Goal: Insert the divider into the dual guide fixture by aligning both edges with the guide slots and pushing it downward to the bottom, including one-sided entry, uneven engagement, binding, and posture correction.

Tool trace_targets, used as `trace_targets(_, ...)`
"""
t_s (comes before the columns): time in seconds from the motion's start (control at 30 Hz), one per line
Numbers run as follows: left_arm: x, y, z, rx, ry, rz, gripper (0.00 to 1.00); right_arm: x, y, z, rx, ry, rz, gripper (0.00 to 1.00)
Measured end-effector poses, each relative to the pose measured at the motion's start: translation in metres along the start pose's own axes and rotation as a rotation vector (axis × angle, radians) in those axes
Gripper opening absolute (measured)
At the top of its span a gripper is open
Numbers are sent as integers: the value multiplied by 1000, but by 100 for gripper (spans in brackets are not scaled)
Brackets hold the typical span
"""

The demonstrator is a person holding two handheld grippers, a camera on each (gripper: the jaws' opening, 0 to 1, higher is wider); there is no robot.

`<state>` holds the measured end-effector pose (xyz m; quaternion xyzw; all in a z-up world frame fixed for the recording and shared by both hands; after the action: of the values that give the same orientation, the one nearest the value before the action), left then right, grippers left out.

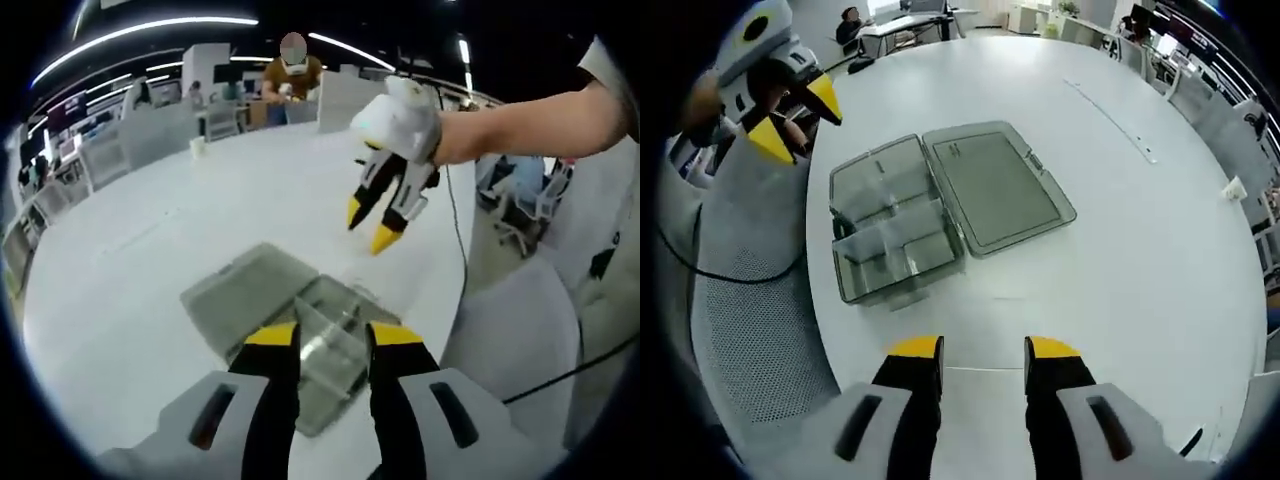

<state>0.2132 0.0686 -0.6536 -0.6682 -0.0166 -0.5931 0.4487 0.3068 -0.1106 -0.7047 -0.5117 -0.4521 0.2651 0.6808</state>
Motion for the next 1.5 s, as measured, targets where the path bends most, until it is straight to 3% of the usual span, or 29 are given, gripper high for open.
trace_targets(0.6, -1, 1, -10, -16, -2, -4, 25, -11, -14, 40, 16, -50, -58, 28)
trace_targets(1.5, 9, 7, -22, -43, -32, -25, 24, -5, -34, 76, 19, -197, -140, 28)
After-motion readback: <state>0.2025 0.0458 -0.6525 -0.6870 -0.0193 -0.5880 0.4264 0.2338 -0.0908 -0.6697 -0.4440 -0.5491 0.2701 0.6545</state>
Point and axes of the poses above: the point that each gripper's makers call its tool centre point, and the gripper's own axes: y roughly forward along the fingers, z roughly to its left, x roughly out of its top, the point moved 5 cm from there along -y, roughly backward along the fingers, and after that the axes turned 15 degrees about y, right-handed, at the moved point
